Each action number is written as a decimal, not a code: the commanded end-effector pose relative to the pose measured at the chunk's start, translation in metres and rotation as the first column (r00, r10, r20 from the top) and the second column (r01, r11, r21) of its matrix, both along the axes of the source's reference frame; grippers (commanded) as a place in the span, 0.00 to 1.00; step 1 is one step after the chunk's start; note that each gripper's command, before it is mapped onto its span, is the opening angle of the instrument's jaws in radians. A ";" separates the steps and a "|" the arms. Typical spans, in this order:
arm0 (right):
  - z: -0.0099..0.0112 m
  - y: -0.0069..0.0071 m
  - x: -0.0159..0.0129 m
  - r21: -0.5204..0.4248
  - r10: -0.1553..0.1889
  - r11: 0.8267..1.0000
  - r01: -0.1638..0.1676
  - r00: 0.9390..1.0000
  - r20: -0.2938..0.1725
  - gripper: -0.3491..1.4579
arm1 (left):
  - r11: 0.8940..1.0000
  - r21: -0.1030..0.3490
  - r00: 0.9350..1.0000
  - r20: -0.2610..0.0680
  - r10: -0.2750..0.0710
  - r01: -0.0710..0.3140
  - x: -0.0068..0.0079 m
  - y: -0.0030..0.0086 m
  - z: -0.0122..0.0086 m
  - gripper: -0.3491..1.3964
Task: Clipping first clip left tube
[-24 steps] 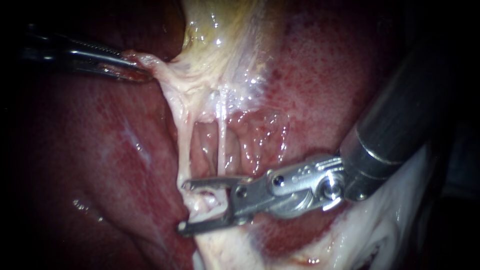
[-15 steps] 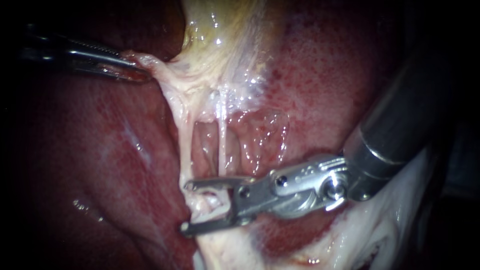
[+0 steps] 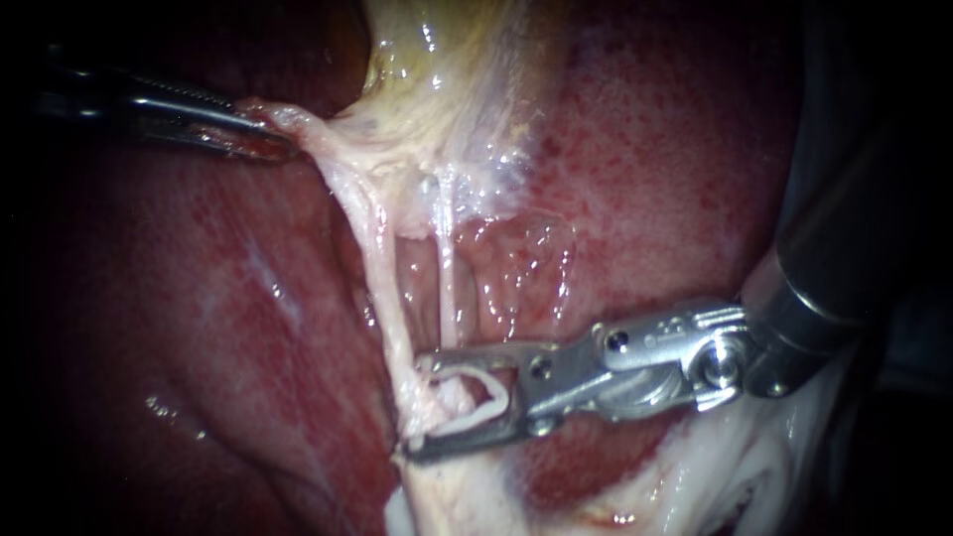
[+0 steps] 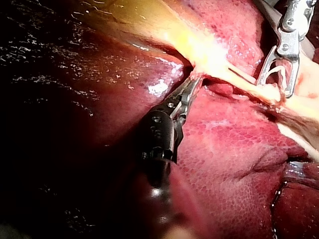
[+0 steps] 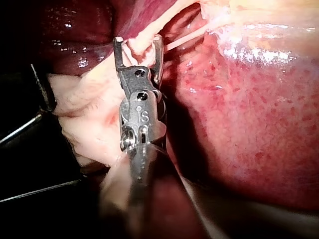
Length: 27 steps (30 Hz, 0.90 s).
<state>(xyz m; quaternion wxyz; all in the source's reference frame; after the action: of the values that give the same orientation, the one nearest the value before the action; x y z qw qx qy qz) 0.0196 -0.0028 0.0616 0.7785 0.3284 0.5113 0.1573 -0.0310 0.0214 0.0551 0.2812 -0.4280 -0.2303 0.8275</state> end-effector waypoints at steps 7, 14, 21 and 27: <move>0.0022 0.0012 -0.0004 0.115 -0.009 0.993 0.016 0.998 -0.066 0.45 | 1.000 0.000 1.000 0.000 0.000 0.000 0.0000 0.0000 0.0000 0.00; 0.0032 0.0015 0.0001 0.127 0.003 0.992 0.006 0.997 -0.078 0.46 | 1.000 0.000 1.000 0.000 0.000 0.000 0.0000 0.0000 0.0000 0.00; 0.0041 0.0010 0.0014 0.126 0.008 0.992 0.002 0.997 -0.075 0.46 | 1.000 0.000 1.000 0.000 0.000 0.000 -0.0001 0.0000 0.0000 0.00; 0.0037 0.0004 0.0027 0.133 0.026 0.991 -0.011 0.994 -0.108 0.46 | 1.000 0.000 1.000 0.000 0.000 0.000 -0.0001 0.0000 -0.0001 0.00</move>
<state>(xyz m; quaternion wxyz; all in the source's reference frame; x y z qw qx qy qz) 0.0227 -0.0024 0.0651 0.7207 0.3830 0.5489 0.1803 -0.0311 0.0214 0.0550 0.2814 -0.4280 -0.2303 0.8274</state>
